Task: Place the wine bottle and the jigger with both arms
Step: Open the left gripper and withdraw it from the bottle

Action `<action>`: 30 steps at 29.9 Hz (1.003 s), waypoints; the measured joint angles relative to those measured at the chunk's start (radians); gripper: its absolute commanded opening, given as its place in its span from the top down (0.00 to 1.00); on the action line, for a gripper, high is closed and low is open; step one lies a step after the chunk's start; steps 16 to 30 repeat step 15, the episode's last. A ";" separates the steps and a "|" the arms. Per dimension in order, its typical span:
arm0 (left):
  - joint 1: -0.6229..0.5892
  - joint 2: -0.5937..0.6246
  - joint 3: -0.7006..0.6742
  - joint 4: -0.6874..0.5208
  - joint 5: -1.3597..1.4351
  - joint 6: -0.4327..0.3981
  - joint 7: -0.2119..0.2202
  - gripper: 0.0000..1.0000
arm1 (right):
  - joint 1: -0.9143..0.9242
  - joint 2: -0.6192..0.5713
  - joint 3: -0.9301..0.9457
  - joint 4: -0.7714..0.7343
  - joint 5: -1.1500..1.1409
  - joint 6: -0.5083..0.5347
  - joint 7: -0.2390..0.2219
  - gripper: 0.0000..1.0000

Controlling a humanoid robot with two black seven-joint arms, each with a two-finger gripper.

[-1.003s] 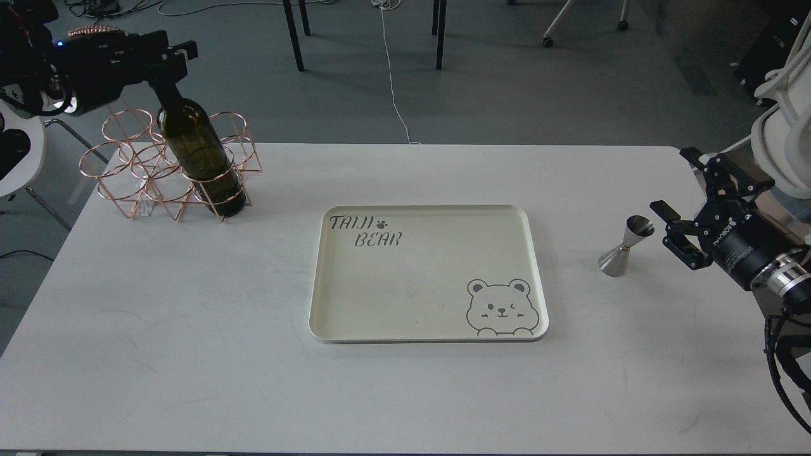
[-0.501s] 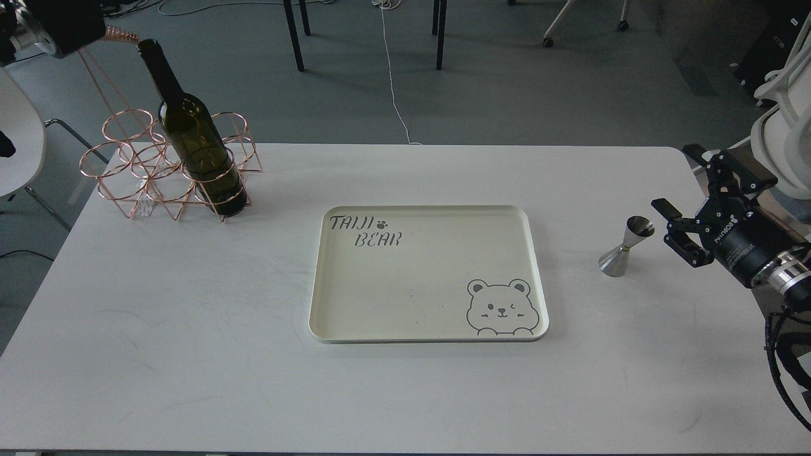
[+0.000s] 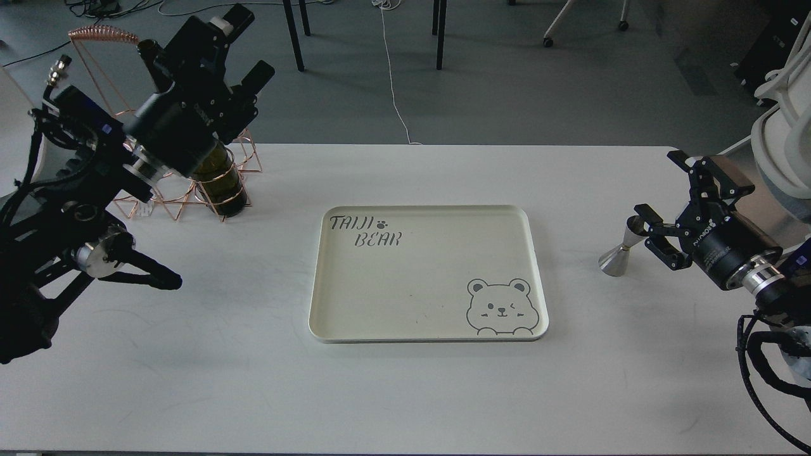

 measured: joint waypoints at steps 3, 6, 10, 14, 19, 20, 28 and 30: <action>0.140 -0.087 -0.126 0.000 -0.001 -0.004 0.000 0.02 | -0.001 0.002 0.000 0.000 0.001 0.005 0.000 0.01; 0.257 -0.161 -0.200 0.001 0.000 -0.005 0.024 0.02 | -0.002 0.002 0.001 0.000 0.001 0.009 0.000 0.01; 0.371 -0.246 -0.264 0.002 0.004 -0.007 0.084 0.02 | -0.003 0.013 0.002 0.000 0.001 0.009 0.000 0.01; 0.434 -0.295 -0.305 0.004 0.007 -0.011 0.102 0.02 | -0.004 0.019 0.002 0.000 0.000 0.007 0.000 0.01; 0.438 -0.297 -0.308 0.004 0.007 -0.013 0.103 0.02 | -0.004 0.019 0.002 0.001 0.000 0.007 0.000 0.01; 0.438 -0.297 -0.308 0.004 0.007 -0.013 0.103 0.02 | -0.004 0.019 0.002 0.001 0.000 0.007 0.000 0.01; 0.438 -0.297 -0.308 0.004 0.007 -0.013 0.103 0.02 | -0.004 0.019 0.002 0.001 0.000 0.007 0.000 0.01; 0.438 -0.297 -0.308 0.004 0.007 -0.013 0.103 0.02 | -0.004 0.019 0.002 0.001 0.000 0.007 0.000 0.01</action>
